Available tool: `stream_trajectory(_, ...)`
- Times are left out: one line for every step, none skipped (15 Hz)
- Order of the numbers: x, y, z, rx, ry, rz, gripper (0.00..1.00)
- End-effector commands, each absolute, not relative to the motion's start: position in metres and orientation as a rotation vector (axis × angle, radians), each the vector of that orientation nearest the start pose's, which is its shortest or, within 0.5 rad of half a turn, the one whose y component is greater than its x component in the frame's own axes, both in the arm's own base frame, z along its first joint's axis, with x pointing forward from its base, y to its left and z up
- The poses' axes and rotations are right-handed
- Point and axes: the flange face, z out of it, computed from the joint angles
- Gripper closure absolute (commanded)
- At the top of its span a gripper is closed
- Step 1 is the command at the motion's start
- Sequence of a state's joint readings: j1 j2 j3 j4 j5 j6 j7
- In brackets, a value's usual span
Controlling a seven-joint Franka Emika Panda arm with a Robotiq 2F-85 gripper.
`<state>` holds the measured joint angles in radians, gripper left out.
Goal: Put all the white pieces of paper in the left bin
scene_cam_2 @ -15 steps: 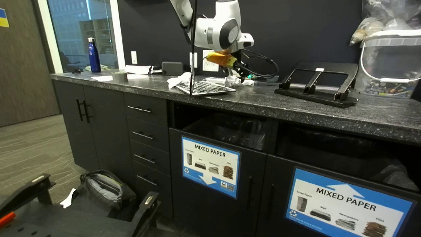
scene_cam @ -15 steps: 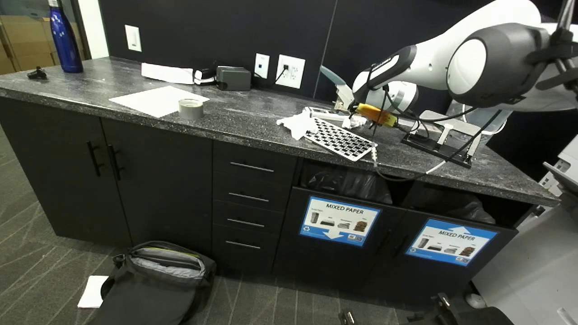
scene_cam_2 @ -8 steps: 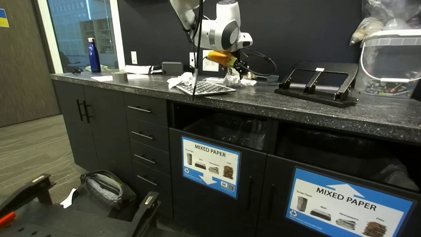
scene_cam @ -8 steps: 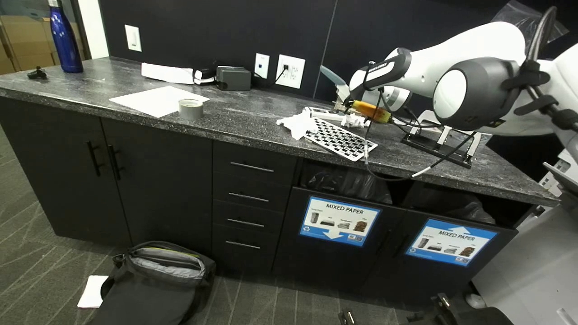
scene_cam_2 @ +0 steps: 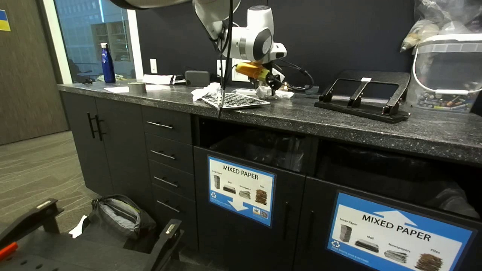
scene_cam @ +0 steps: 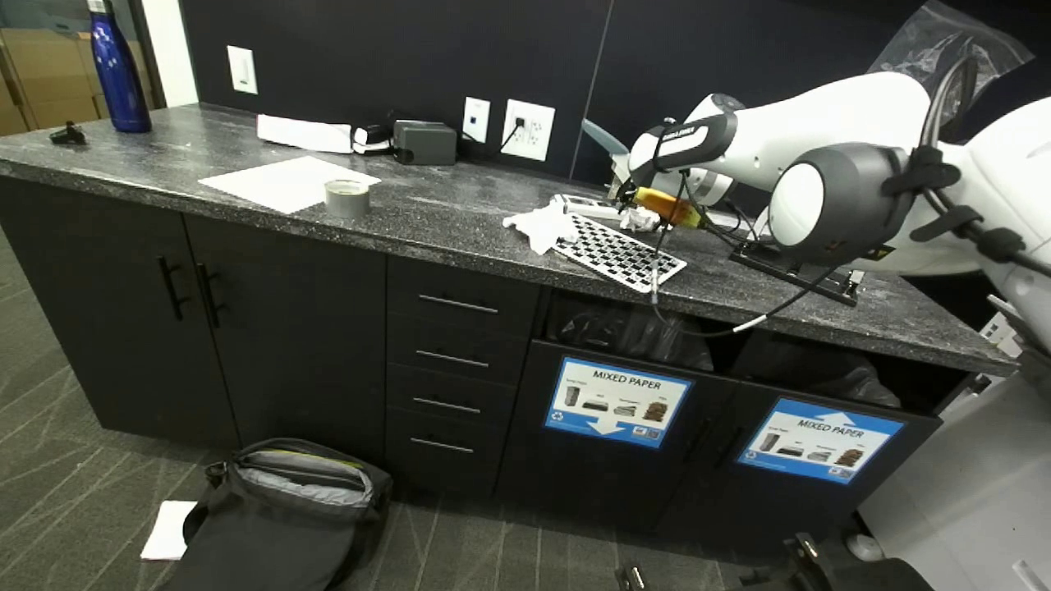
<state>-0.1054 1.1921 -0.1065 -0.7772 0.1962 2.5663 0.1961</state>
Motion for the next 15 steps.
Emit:
stream_trajectory(0.8392,-0.1307,0.2555,-2.872,0.631,-0.930,0.25)
stream_trajectory(0.8393,-0.1313,0.2547,-2.881,0.627,-0.925,0.25)
stream_trajectory(0.8394,-0.1316,0.2531,-2.883,0.623,-0.920,0.32)
stream_trajectory(0.8394,-0.1303,0.2470,-2.890,0.620,-0.919,0.42)
stream_trajectory(0.8398,-0.1316,0.2492,-2.896,0.614,-0.924,0.49)
stream_trajectory(0.8398,-0.1339,0.2513,-2.896,0.614,-0.926,0.57)
stream_trajectory(0.8398,-0.1341,0.2495,-2.900,0.611,-0.929,0.64)
stream_trajectory(0.8399,-0.1347,0.2494,-2.906,0.606,-0.932,0.71)
stream_trajectory(0.8400,-0.1361,0.2513,-2.912,0.602,-0.937,0.80)
stream_trajectory(0.8402,-0.1337,0.2498,-2.917,0.595,-0.944,0.86)
stream_trajectory(0.8402,-0.1340,0.2497,-2.922,0.592,-0.947,0.91)
stream_trajectory(0.8402,-0.1345,0.2512,-2.926,0.591,-0.950,0.91)
stream_trajectory(0.8403,-0.1340,0.2506,-2.932,0.587,-0.957,0.93)
stream_trajectory(0.8404,-0.1337,0.2515,-2.932,0.586,-0.958,0.92)
stream_trajectory(0.8406,-0.1338,0.2539,-2.935,0.584,-0.963,0.89)
